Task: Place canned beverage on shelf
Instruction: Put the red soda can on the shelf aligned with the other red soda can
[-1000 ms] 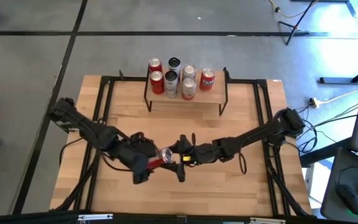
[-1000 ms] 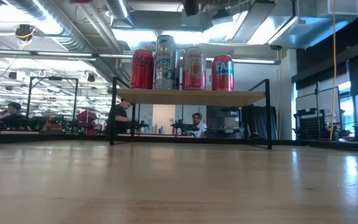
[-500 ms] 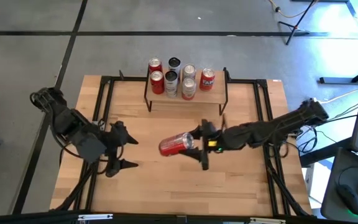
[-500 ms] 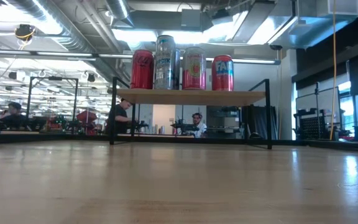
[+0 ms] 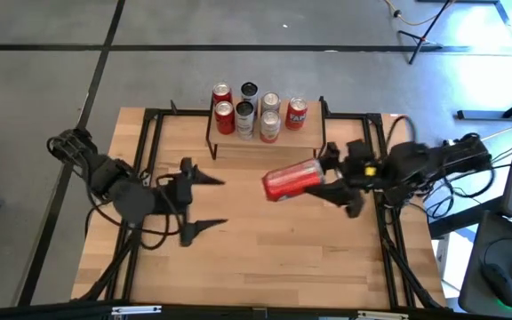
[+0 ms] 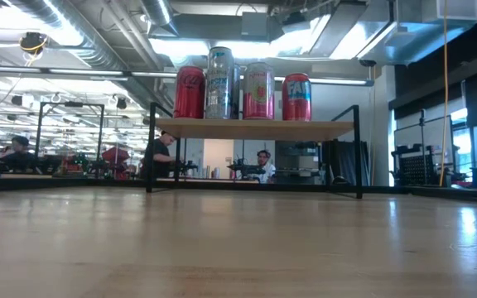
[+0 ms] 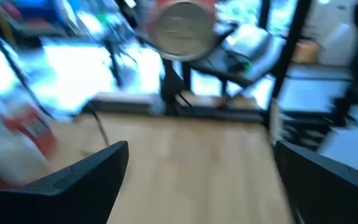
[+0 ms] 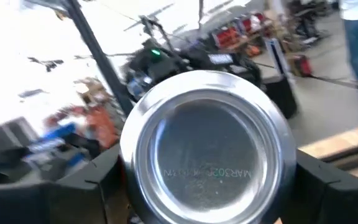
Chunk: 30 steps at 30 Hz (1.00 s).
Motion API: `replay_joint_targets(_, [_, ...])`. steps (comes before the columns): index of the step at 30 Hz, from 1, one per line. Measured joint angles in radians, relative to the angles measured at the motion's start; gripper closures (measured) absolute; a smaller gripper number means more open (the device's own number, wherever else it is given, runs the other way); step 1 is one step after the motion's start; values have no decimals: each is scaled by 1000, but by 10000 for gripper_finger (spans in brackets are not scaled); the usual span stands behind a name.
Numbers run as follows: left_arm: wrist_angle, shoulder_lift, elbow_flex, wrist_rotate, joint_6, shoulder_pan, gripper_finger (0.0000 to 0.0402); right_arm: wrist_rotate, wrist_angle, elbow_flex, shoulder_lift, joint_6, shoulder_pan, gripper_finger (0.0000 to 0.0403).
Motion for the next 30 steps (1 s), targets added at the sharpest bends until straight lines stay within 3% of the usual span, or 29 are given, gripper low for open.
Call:
replay_joint_targets(5, [222, 65, 0, -74, 274, 67, 10, -153, 9, 0, -29, 64, -26, 127])
replay_joint_targets(14, [588, 203, -1, -69, 744, 156, 10, -516, 111, 0, 7, 261, -103, 127])
replay_joint_targets(21, [769, 263, -1, -54, 1016, 168, 10, -615, 130, 0, 40, 335, -166, 127])
replay_joint_targets(30, [846, 274, -2, -14, 1176, 156, 10, -744, 262, 0, 122, 481, -264, 127])
